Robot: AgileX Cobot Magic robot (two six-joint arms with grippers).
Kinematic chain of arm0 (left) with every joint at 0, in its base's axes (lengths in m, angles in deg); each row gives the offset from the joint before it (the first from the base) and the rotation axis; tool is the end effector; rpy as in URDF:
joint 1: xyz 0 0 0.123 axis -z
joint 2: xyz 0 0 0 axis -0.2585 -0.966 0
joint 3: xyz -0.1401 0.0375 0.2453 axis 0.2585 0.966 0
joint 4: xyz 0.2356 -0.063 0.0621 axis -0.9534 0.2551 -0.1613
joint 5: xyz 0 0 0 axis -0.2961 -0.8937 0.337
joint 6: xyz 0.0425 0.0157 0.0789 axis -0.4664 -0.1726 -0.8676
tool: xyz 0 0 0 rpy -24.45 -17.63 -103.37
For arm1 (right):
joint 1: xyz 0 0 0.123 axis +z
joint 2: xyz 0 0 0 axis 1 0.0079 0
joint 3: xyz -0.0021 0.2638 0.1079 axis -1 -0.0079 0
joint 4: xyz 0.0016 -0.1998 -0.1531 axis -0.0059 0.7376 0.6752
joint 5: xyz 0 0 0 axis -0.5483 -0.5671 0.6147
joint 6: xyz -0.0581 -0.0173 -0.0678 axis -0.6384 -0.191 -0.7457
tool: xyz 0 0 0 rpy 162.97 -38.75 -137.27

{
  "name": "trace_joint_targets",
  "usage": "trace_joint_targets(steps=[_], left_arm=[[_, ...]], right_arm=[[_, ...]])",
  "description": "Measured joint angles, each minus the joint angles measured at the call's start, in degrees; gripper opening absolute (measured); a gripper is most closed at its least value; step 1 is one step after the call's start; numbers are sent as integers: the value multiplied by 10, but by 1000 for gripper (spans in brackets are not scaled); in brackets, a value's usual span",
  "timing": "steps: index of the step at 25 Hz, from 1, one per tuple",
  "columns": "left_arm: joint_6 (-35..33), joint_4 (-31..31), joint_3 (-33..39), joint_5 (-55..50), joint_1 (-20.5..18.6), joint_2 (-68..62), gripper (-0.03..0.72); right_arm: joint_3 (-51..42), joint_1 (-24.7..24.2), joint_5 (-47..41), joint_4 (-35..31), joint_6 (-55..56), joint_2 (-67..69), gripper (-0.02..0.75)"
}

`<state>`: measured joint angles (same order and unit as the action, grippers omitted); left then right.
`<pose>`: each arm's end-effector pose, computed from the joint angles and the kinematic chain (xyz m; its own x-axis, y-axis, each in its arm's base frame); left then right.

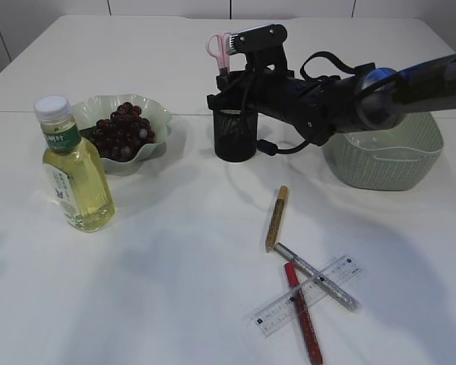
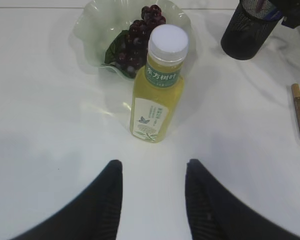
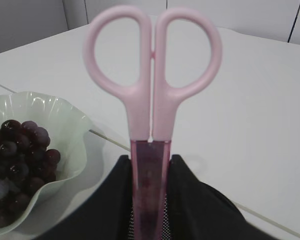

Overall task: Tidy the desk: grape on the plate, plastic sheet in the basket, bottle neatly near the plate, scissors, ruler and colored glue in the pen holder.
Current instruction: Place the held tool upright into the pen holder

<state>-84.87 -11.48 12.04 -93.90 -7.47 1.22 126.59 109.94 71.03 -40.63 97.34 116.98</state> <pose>0.1700 -0.0304 0.3247 -0.6278 -0.0367 -0.7775 0.1253 0.9811 -0.1475 0.4906 0.1918 0.1715 -0.1691 -0.1520 -0.9738 -0.4514 0.8902 -0.0606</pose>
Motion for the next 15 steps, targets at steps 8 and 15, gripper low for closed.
trace_joint_targets(steps=[8,15], left_arm=[[0,0,0,0,0,0,309],[0,0,0,0,0,0,309]], right_arm=[[0,-1,-8,0,-1,0,181],[0,-10,-9,-1,-2,0,181]])
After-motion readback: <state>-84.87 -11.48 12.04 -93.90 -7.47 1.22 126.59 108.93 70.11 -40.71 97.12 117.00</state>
